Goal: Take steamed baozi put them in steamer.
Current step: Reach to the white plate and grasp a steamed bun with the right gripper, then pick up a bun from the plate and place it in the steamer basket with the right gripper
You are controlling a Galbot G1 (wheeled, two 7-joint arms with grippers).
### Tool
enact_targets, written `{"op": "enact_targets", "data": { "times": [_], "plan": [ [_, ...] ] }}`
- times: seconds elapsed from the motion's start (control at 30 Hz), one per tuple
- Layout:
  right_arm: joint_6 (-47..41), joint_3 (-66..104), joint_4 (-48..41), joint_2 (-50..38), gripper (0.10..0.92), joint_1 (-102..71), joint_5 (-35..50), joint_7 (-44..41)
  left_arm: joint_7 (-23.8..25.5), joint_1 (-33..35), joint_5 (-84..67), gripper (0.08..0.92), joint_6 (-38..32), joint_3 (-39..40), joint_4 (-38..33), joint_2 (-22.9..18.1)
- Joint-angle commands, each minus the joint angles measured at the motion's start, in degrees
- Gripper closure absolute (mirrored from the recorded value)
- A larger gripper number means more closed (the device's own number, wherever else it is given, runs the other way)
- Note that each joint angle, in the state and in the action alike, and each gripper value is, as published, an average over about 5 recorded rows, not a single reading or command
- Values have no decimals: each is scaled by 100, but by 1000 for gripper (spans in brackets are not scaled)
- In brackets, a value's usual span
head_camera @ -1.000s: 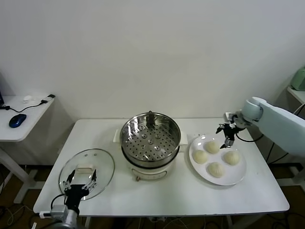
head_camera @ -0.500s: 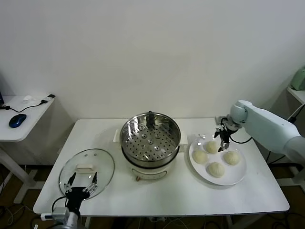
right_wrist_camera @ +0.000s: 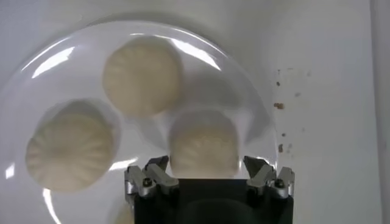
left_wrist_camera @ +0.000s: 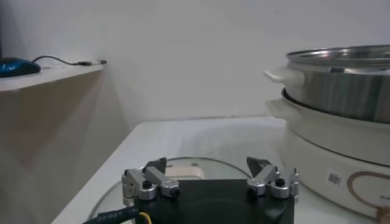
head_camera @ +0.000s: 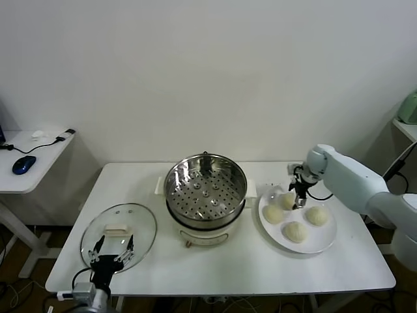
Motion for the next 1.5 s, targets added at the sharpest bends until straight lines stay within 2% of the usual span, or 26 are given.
{"op": "enact_targets", "data": {
  "times": [0.03,0.17,0.3,0.47,0.6,0.73,0.83,0.9,1.0,1.1,1.3,1.5],
  "plan": [
    [-48,117,-118,101,321,-25,-98,-20,-3,4,5,177,7,-2,-16,2],
    [-155,-231,344,-158,368,326,312,-116,-3,21,26,177,21,-6,-67,-14],
    [-199,-962,1087,-458,372,1106,903,-191,-3,58,43,177,28,-12,-135,-31],
    [-32,-2312,2091,-518,371,2844,2031,-275,-7,105,44,177,16,-9,-194,-23],
    [629,-3313,2984,-139,370,4278,2688,-285,-13,120,37,177,10,12,-250,-5],
    [1356,-3595,3897,362,372,4936,2880,-209,-14,101,62,177,30,54,-306,-20],
    [1915,-3475,4339,773,372,4964,2760,-216,-14,72,95,177,53,79,-325,-52],
    [2452,-3359,4436,1024,372,4781,2367,-214,-14,58,109,177,66,94,-328,-66],
    [3379,-3177,4254,1324,371,4354,1593,-194,-18,48,126,177,76,109,-322,-73],
    [4047,-2993,3712,1537,366,3823,854,-170,-26,51,133,177,74,110,-322,-74],
    [5275,-2118,1723,1995,369,2506,-617,-175,-38,76,157,177,56,109,-335,-75],
    [5569,-1483,189,2492,372,1839,-1128,-195,-43,98,186,177,46,123,-337,-84]
  ]
}}
